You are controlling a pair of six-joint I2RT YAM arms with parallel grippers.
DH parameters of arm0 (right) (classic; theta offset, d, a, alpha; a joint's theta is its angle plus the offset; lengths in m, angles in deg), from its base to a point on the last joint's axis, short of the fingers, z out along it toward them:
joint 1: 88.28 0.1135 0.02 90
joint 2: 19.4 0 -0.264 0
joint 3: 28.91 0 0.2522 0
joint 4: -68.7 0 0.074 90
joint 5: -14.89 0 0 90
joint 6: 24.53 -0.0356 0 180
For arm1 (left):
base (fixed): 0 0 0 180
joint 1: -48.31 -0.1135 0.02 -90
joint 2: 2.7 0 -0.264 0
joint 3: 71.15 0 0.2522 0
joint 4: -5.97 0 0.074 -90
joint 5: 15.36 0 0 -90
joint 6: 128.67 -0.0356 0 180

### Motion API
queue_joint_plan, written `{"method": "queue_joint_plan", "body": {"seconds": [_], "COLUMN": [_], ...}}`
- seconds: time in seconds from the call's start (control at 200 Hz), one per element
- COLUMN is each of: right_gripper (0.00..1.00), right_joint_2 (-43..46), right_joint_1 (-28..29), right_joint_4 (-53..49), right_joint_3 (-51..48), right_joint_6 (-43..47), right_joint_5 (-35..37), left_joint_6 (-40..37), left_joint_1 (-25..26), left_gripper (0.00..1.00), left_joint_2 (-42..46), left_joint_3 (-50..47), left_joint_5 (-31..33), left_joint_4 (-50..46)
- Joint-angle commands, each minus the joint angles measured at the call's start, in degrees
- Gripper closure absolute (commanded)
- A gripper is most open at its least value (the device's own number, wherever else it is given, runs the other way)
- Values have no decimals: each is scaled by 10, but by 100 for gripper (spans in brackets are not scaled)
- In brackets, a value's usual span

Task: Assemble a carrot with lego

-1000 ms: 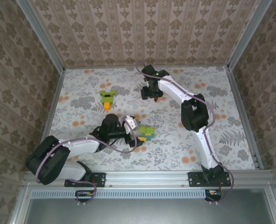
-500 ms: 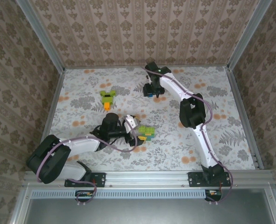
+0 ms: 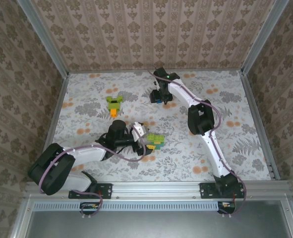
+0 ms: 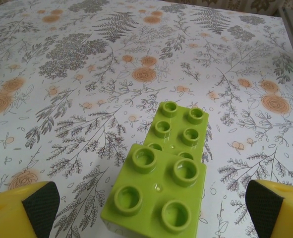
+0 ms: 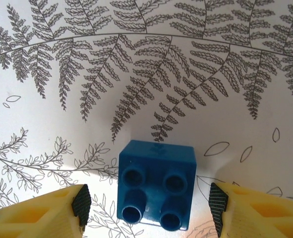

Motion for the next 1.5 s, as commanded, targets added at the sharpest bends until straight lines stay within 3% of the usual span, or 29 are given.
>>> {"method": "queue_joint_plan", "body": {"seconds": [0.0,0.38,0.79,0.95,1.495], "right_gripper": [33,40,66,71,73], "right_joint_2": [-16,-27,-36,-20,287], "right_joint_1": [-2,-9,-11,-10,-10], "right_joint_4": [5,21,19,12,109], "right_joint_3": [18,22,20,12,-362], "right_joint_6": [-6,-26,-25,-22,-36], "right_joint_5": [-10,-15,-17,-14,17], "left_joint_6": [-13,-15,-18,-21,-43], "left_joint_1": [-3,-3,-3,-3,9], "left_gripper": [0,0,0,0,0], "left_joint_2": [-5,-14,-23,-28,-13], "left_joint_3": [14,19,24,27,25], "left_joint_5": [-16,-13,-12,-15,-58], "left_joint_4": [-3,-8,-12,-15,-7]}}
